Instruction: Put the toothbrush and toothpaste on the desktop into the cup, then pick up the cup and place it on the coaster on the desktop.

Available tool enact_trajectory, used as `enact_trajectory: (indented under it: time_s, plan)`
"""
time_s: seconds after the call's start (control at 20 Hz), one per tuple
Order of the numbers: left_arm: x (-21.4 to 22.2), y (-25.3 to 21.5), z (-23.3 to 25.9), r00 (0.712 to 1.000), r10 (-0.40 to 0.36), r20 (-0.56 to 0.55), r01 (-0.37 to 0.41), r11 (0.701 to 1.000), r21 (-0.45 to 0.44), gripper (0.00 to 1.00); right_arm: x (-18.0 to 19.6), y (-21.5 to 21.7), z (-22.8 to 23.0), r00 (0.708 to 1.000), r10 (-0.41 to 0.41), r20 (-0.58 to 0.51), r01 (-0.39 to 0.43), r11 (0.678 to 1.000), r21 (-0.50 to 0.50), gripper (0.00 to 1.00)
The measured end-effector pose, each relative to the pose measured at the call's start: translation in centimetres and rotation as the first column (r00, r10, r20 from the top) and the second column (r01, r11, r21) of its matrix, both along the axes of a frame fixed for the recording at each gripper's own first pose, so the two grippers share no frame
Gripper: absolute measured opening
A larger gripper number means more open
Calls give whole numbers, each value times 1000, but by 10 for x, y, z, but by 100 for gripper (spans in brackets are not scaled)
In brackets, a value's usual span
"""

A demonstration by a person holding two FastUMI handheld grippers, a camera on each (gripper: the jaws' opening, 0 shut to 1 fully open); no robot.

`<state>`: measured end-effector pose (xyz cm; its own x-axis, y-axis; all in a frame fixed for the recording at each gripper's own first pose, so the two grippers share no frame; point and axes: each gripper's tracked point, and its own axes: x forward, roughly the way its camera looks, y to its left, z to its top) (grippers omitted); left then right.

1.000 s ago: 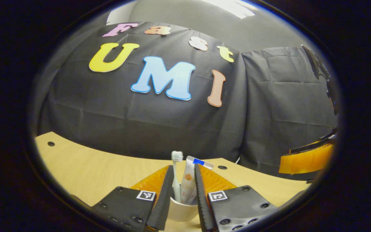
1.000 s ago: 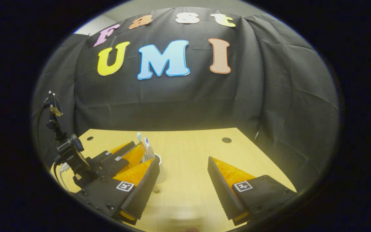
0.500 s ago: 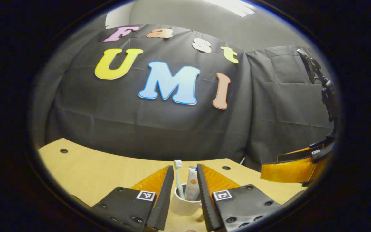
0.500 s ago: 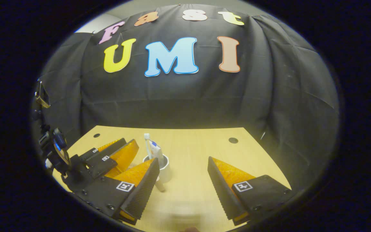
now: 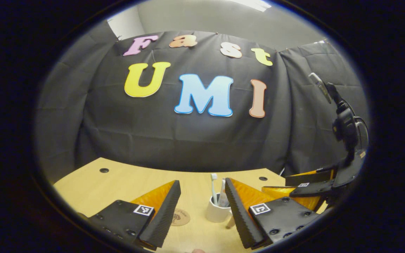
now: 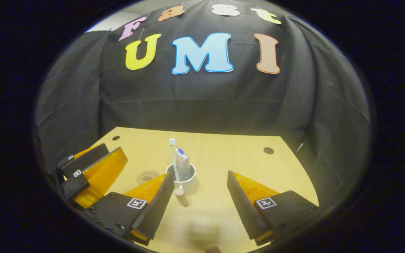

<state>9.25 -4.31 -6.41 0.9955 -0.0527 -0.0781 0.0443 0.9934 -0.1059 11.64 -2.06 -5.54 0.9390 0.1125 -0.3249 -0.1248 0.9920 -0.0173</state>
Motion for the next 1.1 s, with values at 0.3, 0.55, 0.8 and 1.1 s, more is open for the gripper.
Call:
enact_trajectory:
  time_s: [0.3, 0.55, 0.8, 1.1]
  plan:
    - [-23, 20, -17, 992, 16, -121, -17, 1000, -2, 85, 16, 16, -18, 996, 15, -86, -18, 999, -28, 99]
    - [-34, 47, -40, 976, 52, -210, -67, 996, -65, 85, 27, 40, -45, 977, 73, -201, -88, 994, -69, 99]
    - [-33, 77, -50, 963, 92, -253, -117, 990, -83, 84, 42, 51, -81, 930, 73, -359, -124, 985, -121, 99]
    - [-29, 97, -64, 950, 108, -294, -143, 985, -100, 84, 55, 58, -105, 878, 47, -475, -155, 969, -191, 100]
